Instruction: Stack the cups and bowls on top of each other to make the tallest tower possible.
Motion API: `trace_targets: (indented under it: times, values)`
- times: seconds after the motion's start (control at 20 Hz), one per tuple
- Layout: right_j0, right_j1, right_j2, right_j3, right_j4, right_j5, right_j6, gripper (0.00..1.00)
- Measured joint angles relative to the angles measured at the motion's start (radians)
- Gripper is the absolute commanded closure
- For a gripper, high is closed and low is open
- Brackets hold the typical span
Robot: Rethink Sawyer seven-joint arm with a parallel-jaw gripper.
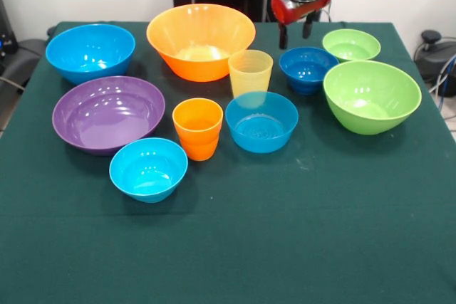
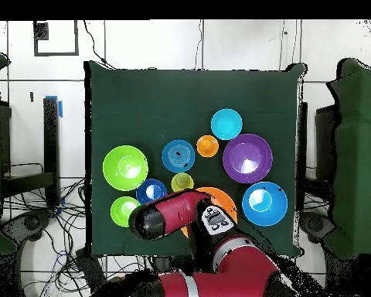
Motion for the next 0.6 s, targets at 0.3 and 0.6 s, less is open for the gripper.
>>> trace_targets:
  times: [0.3, 0.6]
  values:
    - [-0.023, -0.017, 0.000, -0.017, 0.000, 0.039, 0.000, 0.00]
    - [-0.038, -0.026, 0.000, -0.067, 0.000, 0.083, 0.000, 0.00]
